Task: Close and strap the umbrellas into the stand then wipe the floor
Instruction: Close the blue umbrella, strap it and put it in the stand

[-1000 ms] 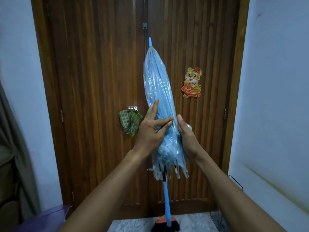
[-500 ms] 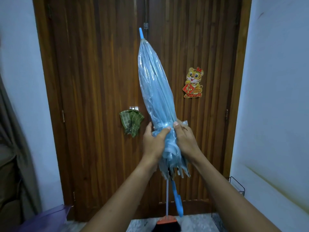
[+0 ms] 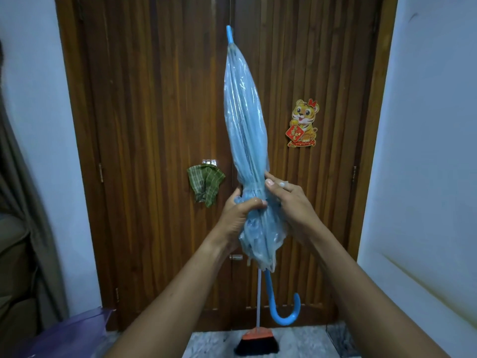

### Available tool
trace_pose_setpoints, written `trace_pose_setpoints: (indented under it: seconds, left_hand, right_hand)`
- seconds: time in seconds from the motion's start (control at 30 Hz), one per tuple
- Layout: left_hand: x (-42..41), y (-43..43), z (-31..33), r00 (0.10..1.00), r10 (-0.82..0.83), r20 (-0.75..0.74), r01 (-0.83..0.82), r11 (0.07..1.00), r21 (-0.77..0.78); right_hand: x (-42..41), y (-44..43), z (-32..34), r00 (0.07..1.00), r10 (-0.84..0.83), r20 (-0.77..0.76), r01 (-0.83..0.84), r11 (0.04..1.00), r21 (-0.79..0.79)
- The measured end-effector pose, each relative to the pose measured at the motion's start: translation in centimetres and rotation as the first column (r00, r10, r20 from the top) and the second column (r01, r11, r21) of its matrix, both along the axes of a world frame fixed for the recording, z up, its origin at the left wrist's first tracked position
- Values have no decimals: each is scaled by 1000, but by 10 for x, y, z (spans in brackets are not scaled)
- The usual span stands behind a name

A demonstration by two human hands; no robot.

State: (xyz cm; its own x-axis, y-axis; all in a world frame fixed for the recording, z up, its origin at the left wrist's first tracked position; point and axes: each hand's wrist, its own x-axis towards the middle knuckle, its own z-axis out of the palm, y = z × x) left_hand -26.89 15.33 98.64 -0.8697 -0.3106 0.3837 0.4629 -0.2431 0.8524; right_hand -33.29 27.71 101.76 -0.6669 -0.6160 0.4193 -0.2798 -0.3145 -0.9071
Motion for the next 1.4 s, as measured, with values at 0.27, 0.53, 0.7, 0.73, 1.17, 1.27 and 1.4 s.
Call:
trace_pose_setpoints:
  seconds: [0.27,0.53,0.7,0.73,1.17,1.27,1.4]
  left_hand:
    - [1,-9,9,985,171,19,-168,980,-111]
    - [4,-9,15,998,53,16,-55,979,196]
    - [6,-12,26,989,142,40,-143,990,13]
    - [7,-13,27,985,172,21,-171,985,-14]
    - [12,18,17,981,175,-82,-178,984,-32]
    - [10,21,11,989,140,-52,-142,988,-55]
    - [5,11,11,985,173,-28,-170,982,85]
  right_hand:
    - [-2,2,-4,917,-382,-115,367,920,-135]
    - [-3,-3,-1,990,-59,129,72,993,-95]
    - [-8,-3,7,989,-71,131,92,982,-163]
    - [-7,-2,6,989,-42,140,67,982,-179]
    - [12,-1,-13,940,-337,-49,312,911,-271]
    - [20,-7,-17,921,-364,-141,322,912,-254]
    - [21,-3,-20,953,-256,-164,218,951,-220]
